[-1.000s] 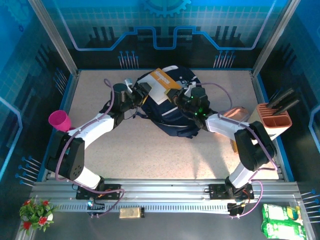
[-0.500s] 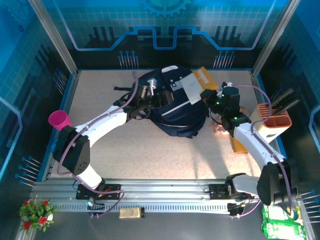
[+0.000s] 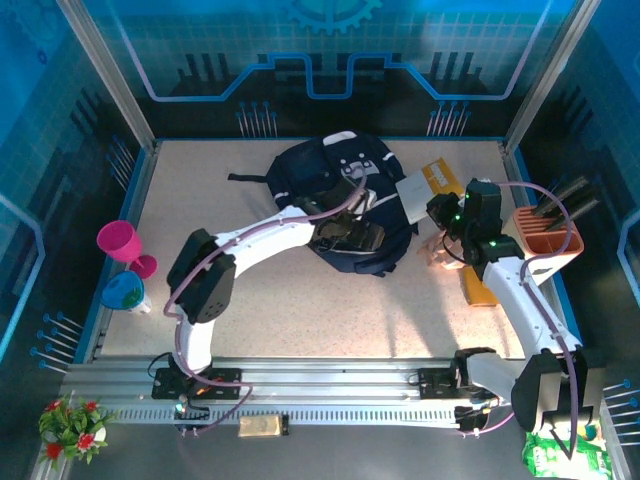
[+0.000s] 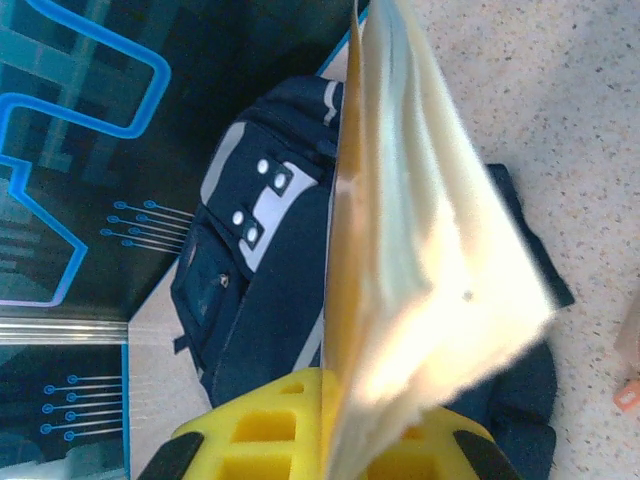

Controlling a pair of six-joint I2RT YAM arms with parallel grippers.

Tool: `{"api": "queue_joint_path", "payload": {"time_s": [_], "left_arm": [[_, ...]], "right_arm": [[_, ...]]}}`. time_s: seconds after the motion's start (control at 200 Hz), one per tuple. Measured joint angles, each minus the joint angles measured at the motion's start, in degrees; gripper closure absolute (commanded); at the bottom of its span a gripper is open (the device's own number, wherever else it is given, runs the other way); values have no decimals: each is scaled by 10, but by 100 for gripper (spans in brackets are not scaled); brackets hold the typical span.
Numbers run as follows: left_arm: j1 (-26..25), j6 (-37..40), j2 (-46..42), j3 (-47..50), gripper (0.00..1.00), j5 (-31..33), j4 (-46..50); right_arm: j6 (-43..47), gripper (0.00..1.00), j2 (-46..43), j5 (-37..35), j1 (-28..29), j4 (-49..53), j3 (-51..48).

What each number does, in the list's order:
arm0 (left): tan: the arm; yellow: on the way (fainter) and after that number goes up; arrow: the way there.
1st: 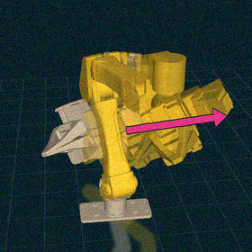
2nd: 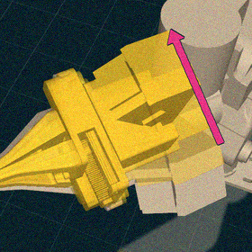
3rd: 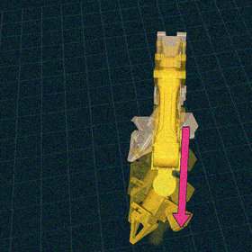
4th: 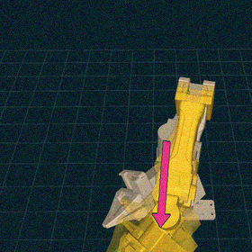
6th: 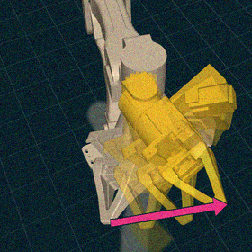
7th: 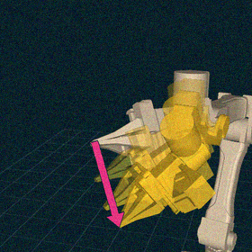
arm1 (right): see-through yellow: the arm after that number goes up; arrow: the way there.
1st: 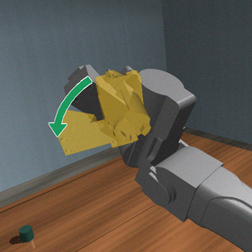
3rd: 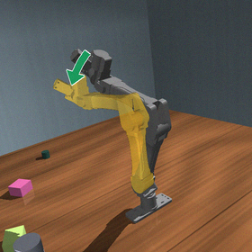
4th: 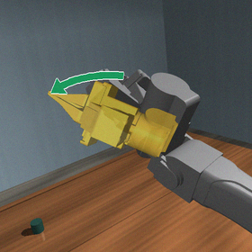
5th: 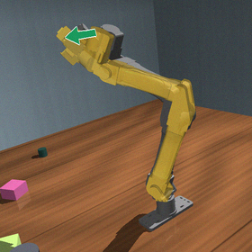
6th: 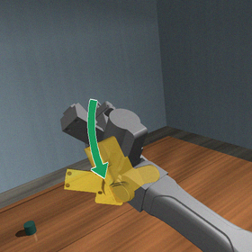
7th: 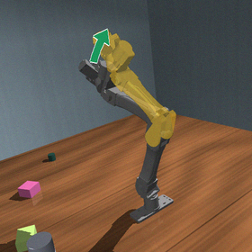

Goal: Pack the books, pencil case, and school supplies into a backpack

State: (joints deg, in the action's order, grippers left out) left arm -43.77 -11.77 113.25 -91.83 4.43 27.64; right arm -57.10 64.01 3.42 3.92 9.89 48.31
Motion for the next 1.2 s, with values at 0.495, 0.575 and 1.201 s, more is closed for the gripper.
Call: {"api": "queue_joint_path", "payload": {"time_s": [0.495, 0.575, 1.201], "left_arm": [[-16, 79, 146, -176, 36, 159, 124], [-17, 88, 152, -186, 37, 167, 131], [-22, 99, 171, -213, 82, 148, 156]], "right_arm": [[2, 100, 0, 2, -3, 11, 0], [2, 100, 0, 2, -5, 12, 0], [2, 100, 0, 0, -7, 14, 0]]}}
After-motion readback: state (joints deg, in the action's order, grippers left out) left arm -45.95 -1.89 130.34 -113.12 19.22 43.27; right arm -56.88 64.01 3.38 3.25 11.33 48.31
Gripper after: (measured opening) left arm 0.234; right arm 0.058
